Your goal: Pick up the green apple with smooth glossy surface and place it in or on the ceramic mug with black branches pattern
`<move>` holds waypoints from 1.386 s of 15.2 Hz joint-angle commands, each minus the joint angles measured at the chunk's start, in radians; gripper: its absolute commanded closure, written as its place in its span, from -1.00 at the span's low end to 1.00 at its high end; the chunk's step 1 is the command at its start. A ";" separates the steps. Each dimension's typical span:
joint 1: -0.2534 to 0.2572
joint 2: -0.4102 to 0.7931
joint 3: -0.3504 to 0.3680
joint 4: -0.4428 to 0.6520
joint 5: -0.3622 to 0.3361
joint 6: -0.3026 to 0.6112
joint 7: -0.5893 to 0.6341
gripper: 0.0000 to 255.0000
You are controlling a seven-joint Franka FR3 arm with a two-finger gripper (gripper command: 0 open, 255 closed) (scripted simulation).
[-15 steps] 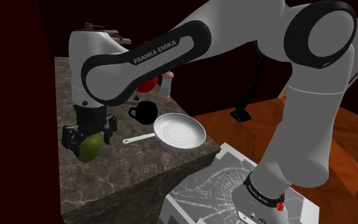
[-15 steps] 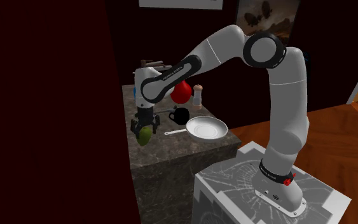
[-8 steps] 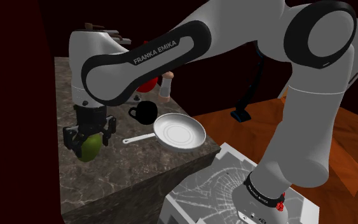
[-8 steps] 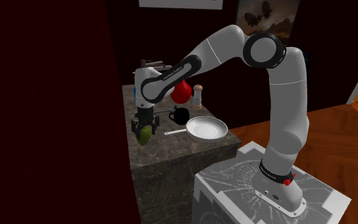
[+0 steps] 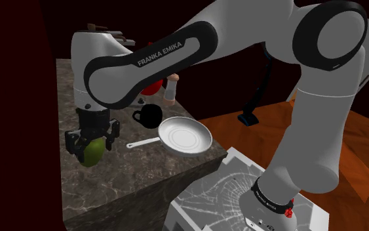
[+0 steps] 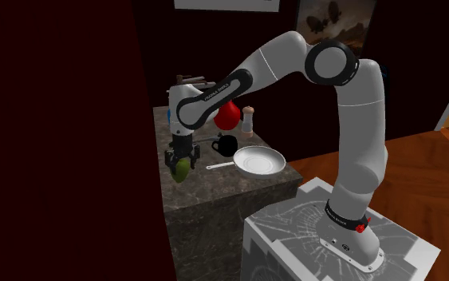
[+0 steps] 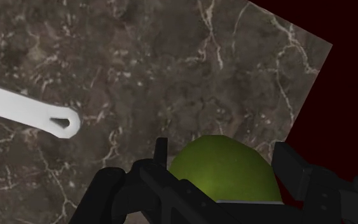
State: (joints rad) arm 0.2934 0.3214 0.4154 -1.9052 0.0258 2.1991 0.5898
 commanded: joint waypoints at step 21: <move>-0.015 -0.107 0.015 0.152 0.039 -0.252 0.001 1.00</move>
State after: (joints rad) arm 0.2802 0.2214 0.4299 -1.7579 0.0622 1.9584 0.5917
